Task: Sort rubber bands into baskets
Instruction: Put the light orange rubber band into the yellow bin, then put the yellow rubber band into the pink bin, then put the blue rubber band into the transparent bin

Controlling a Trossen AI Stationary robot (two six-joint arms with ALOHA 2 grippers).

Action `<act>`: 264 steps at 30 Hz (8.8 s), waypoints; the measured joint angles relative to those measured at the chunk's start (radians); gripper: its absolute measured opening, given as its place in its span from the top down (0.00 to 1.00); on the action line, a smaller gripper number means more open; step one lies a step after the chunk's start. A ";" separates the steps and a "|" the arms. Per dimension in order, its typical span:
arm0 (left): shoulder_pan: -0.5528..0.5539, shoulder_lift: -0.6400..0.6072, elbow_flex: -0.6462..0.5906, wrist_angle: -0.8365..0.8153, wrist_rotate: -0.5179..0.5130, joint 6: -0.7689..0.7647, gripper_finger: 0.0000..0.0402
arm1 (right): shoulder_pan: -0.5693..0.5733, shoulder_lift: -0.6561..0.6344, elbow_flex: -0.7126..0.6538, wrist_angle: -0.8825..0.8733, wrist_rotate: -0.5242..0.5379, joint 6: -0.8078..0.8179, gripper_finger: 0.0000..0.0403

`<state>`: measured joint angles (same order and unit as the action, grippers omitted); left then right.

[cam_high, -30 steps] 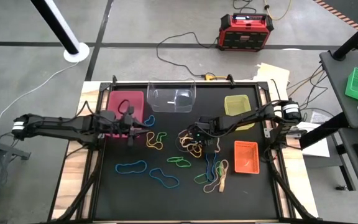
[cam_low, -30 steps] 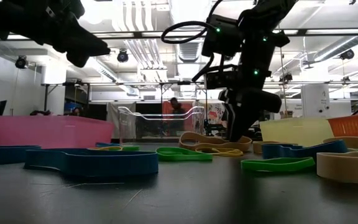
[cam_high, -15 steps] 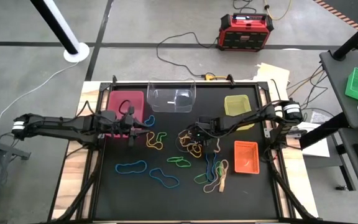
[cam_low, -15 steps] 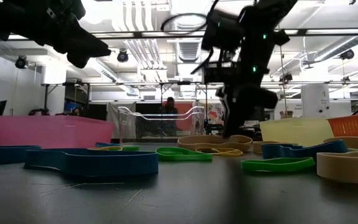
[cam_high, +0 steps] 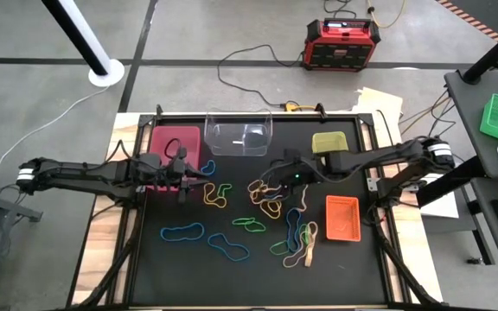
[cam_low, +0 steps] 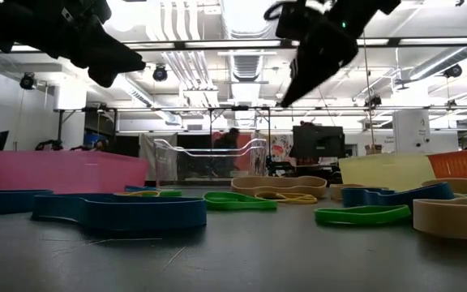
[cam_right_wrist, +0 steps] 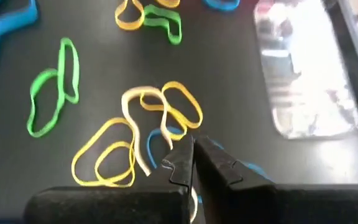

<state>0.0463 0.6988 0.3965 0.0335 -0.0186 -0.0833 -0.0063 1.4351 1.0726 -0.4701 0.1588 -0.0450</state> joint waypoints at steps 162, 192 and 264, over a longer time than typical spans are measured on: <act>-0.116 0.863 0.260 -0.304 -0.066 0.047 0.69 | -0.028 -0.200 -0.049 -0.383 0.513 0.665 0.54; -0.121 0.243 0.331 -0.714 -0.416 -0.005 1.00 | -0.028 -0.200 -0.073 -0.323 0.514 0.665 0.55; 0.146 0.911 0.474 -0.643 -0.253 0.262 0.69 | 0.045 -0.138 0.013 0.012 0.181 0.210 0.55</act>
<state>0.1920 1.6099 0.8705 -0.6098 -0.2717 0.1785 0.0391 1.2976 1.0855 -0.4584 0.3401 0.1646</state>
